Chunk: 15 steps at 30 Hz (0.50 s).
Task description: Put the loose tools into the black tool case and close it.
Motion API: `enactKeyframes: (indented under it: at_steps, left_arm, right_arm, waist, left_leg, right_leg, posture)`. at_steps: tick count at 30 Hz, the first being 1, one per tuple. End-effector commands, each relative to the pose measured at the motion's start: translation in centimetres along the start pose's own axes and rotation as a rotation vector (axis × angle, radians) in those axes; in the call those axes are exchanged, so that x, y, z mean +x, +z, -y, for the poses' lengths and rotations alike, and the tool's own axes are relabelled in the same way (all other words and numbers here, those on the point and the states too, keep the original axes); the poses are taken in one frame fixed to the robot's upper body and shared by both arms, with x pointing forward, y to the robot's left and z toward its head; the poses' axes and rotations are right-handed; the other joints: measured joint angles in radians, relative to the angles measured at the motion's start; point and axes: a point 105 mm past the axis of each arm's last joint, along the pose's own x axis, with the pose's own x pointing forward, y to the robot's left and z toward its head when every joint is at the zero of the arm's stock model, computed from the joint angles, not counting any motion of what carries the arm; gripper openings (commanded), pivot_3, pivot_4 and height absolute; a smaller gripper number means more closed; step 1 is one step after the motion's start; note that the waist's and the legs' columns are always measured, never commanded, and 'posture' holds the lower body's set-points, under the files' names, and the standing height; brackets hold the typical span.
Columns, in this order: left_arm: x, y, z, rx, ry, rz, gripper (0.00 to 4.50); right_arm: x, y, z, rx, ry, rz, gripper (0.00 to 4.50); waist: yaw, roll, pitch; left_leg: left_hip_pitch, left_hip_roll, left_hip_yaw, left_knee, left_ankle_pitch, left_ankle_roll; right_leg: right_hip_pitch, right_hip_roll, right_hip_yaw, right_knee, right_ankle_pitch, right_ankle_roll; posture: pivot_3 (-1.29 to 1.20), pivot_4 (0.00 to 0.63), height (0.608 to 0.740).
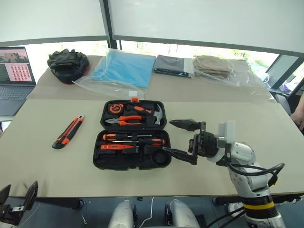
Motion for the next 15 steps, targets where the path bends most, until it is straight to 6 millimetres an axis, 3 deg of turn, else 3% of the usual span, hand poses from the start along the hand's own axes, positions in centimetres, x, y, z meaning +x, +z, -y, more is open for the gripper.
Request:
enactKeyframes:
  at_steps: [1,10,15]
  left_arm:
    - [1.9,2.9,1.6,0.003,-0.084,0.062,4.48]
    - [11.2,6.7,4.8,0.131,-0.242,-0.115,4.48]
    - [14.9,6.5,5.5,0.161,-0.252,-0.233,4.48]
  right_arm:
    - [0.6,1.1,0.0,-0.034,0.034,0.047,4.5]
    - [1.1,0.9,0.2,-0.047,0.016,0.046,4.5]
    - [0.9,0.6,0.6,-0.06,-0.026,0.028,4.5]
  waist:
    - [0.0,-0.001,-0.001]
    - [-0.005,0.0,0.0]
    - [-0.015,-0.001,0.0]
  left_leg:
    - [0.0,0.0,0.0,0.0,0.0,0.0]
    - [0.0,0.001,0.001,0.0,0.005,0.008]
    - [0.0,0.0,0.002,-0.002,0.004,0.006]
  right_leg:
    - [0.0,0.0,0.0,0.0,0.0,0.0]
    - [0.004,0.003,0.002,0.001,0.005,-0.006]
    - [0.002,0.005,0.001,0.001,0.008,-0.002]
  posture:
    - [0.0,0.15,0.74]
    - [0.0,0.15,0.74]
    - [0.0,0.15,0.74]
